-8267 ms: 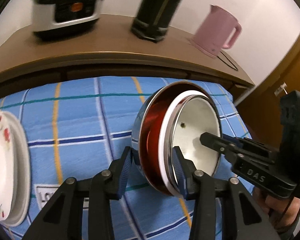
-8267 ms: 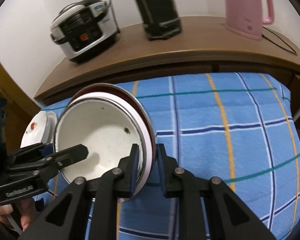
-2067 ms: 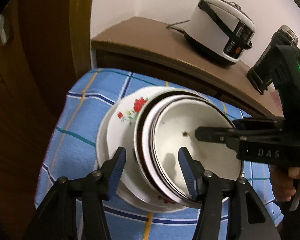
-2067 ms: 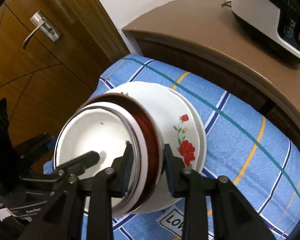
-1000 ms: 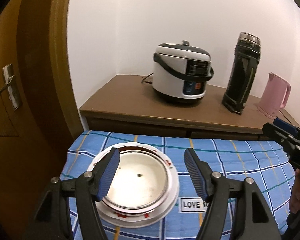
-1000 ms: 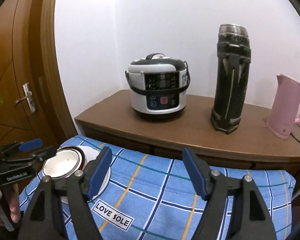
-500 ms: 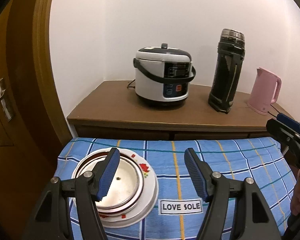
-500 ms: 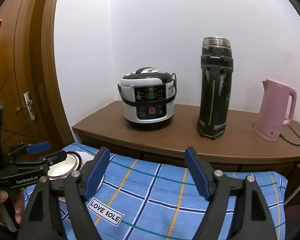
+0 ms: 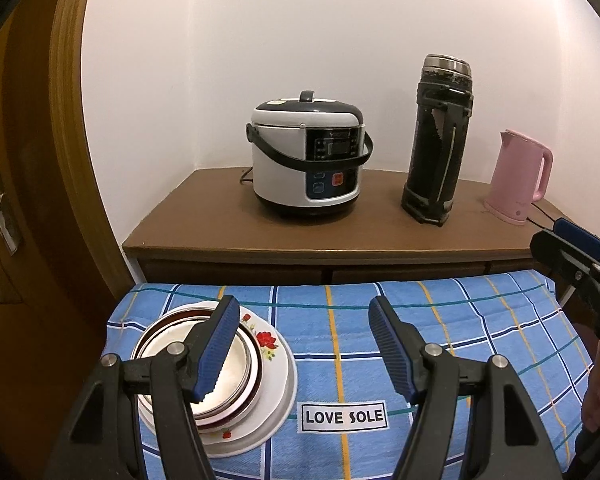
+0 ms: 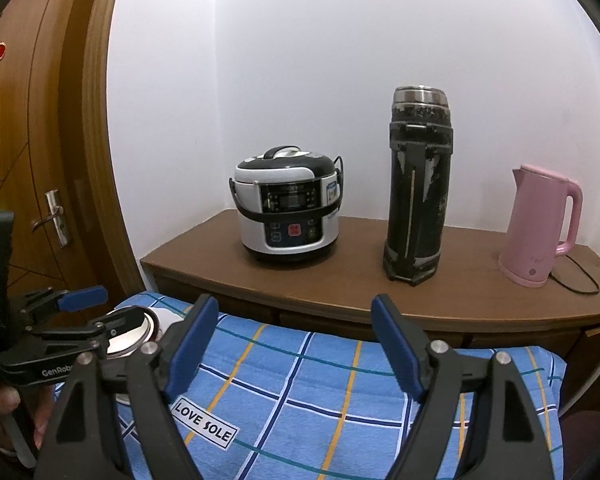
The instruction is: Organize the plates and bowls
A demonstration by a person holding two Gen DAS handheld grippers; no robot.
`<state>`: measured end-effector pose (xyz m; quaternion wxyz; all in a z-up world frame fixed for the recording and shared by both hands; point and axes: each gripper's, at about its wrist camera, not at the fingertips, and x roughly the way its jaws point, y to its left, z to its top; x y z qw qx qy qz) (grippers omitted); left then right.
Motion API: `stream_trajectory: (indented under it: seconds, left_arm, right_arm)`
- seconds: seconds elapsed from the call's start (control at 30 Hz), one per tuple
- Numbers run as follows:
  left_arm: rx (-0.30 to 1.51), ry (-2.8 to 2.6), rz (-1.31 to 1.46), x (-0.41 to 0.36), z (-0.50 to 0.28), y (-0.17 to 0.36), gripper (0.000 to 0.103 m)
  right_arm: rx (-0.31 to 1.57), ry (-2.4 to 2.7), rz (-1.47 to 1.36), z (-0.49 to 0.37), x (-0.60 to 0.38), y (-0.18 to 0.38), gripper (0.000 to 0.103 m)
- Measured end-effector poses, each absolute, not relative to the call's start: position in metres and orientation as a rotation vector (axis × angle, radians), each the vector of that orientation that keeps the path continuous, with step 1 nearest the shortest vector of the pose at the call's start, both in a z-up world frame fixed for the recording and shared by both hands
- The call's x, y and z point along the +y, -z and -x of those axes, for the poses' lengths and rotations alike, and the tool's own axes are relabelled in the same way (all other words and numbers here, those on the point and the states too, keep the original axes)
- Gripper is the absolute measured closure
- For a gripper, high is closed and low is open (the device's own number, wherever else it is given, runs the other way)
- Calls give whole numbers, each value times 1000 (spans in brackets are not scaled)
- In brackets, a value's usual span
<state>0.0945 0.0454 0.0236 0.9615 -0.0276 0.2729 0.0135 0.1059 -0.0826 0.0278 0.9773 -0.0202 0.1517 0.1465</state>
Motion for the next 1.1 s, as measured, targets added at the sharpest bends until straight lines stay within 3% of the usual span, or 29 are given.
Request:
stream_trajectory:
  seconds: [1.1]
  left_arm:
    - [459,60,-4,1,-81,-49,34]
  right_arm:
    - [203,-226,46,-66,-112,-45,19]
